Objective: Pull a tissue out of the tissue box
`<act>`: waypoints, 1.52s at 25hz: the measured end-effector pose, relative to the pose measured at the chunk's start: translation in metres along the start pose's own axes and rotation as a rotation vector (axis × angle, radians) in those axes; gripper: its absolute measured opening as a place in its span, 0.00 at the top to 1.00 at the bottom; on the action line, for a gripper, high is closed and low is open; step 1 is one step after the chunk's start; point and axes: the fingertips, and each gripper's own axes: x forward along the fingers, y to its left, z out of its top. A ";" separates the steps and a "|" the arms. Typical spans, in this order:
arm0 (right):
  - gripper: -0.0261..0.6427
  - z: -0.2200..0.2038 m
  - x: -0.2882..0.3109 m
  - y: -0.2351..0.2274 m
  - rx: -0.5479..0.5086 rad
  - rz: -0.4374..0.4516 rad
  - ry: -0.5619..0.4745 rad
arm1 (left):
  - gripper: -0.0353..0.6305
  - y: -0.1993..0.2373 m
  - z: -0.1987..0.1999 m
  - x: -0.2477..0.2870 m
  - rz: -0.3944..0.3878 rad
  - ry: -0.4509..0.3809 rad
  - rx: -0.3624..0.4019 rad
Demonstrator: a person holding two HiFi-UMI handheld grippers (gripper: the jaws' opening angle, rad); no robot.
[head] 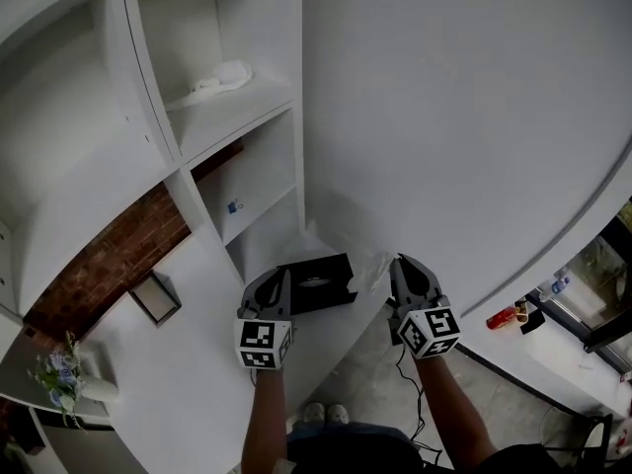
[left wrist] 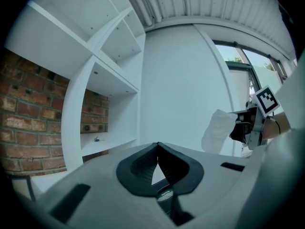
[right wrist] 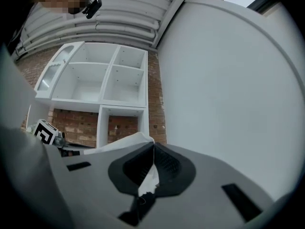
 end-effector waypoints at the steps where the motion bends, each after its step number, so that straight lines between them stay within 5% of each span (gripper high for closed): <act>1: 0.96 -0.002 -0.003 -0.001 0.008 -0.011 -0.003 | 0.94 -0.001 0.001 0.000 -0.001 -0.003 0.001; 20: 0.96 -0.018 -0.015 -0.005 0.000 -0.058 0.026 | 0.94 -0.010 0.005 0.002 -0.006 -0.009 0.008; 38: 0.96 -0.024 -0.013 0.006 -0.021 -0.013 0.047 | 0.94 -0.009 0.003 -0.003 0.004 -0.004 0.011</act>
